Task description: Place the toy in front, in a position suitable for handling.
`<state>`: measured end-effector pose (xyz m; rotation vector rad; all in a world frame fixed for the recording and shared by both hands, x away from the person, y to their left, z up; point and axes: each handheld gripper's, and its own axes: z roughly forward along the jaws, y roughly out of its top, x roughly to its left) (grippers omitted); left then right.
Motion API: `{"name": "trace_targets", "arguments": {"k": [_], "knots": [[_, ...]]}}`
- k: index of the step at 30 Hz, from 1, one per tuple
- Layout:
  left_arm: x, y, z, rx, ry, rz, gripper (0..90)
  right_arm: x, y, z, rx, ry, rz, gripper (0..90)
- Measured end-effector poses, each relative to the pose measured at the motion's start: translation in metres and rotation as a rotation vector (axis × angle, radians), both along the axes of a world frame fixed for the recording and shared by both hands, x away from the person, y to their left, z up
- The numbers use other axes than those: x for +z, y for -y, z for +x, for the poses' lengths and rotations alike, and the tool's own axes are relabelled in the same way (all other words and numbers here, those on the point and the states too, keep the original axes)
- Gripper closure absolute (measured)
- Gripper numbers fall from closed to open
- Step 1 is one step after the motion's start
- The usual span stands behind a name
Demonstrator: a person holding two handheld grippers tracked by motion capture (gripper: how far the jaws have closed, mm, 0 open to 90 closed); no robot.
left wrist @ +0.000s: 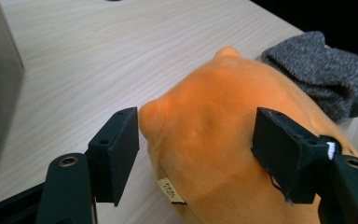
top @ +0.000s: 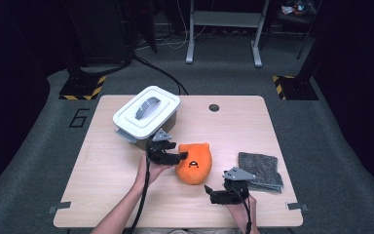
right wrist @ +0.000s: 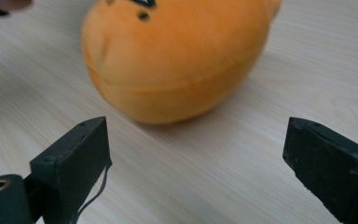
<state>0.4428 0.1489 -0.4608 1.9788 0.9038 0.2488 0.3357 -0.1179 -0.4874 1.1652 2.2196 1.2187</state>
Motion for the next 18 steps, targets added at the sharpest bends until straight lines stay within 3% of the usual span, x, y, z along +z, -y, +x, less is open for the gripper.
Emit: {"name": "trace_targets", "arguments": {"k": [3, 9, 13, 18], "knots": [[-0.008, 0.008, -0.003, -0.004, -0.020, -0.012, 31.8, 0.006, -0.010, 0.005, 0.013, 0.006, 0.011, 6.3], [-0.013, 0.016, -0.007, 0.002, -0.032, -0.024, 31.9, 0.004, -0.027, 0.017, 0.001, -0.032, 0.015, 10.7], [-0.011, 0.014, -0.006, -0.024, -0.017, -0.003, 31.8, -0.006, -0.031, 0.025, -0.017, -0.073, 0.005, 18.7], [-0.001, 0.008, -0.001, -0.035, -0.019, -0.025, 29.4, -0.009, -0.030, 0.026, -0.023, -0.078, -0.003, 25.6]]}}
